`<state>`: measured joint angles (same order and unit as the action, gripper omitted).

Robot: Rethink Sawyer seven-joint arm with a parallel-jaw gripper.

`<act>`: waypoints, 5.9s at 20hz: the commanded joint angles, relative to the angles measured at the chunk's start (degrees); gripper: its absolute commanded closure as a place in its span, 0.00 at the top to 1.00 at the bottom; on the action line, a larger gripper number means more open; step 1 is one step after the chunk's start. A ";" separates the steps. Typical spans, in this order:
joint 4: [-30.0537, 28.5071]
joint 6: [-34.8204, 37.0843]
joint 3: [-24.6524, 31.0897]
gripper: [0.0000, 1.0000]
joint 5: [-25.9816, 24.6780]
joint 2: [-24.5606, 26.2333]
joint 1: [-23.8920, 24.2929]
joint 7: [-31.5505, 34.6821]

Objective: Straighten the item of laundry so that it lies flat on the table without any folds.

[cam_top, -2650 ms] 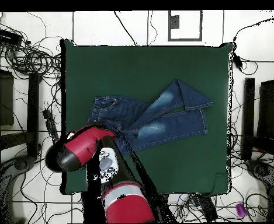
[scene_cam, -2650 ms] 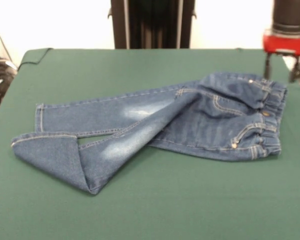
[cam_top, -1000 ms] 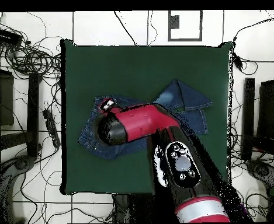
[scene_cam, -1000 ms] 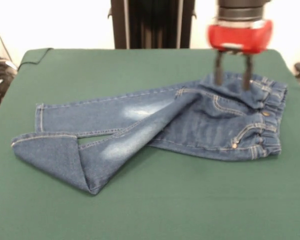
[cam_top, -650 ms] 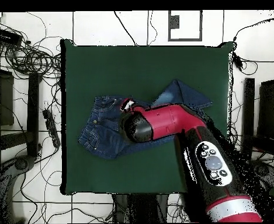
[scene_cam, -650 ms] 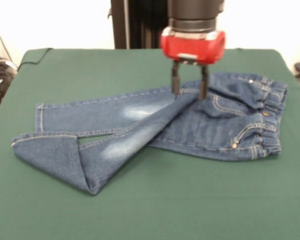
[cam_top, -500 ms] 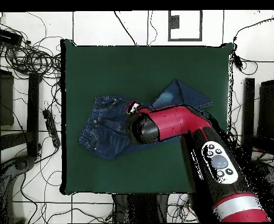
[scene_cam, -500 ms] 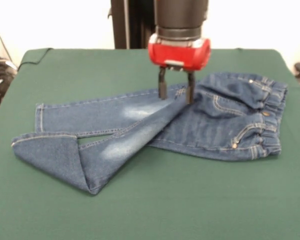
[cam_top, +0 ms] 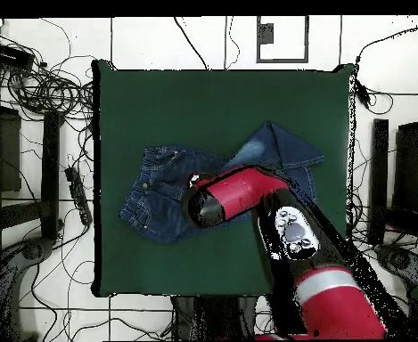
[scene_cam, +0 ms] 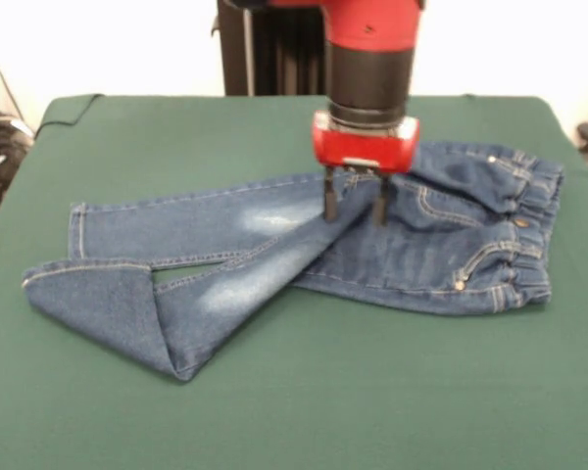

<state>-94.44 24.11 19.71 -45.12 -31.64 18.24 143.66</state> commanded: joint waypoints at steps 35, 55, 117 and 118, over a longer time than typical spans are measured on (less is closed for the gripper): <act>25.94 -11.61 -32.04 1.00 33.60 34.30 -36.83 25.61; 26.40 -13.98 -29.79 1.00 60.87 36.64 -38.72 27.37; -3.37 -33.27 11.51 1.00 35.98 19.33 -5.87 21.43; -2.85 -34.53 11.36 1.00 34.71 19.69 -5.95 22.29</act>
<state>-95.36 7.11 12.76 -4.15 -22.65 15.19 166.24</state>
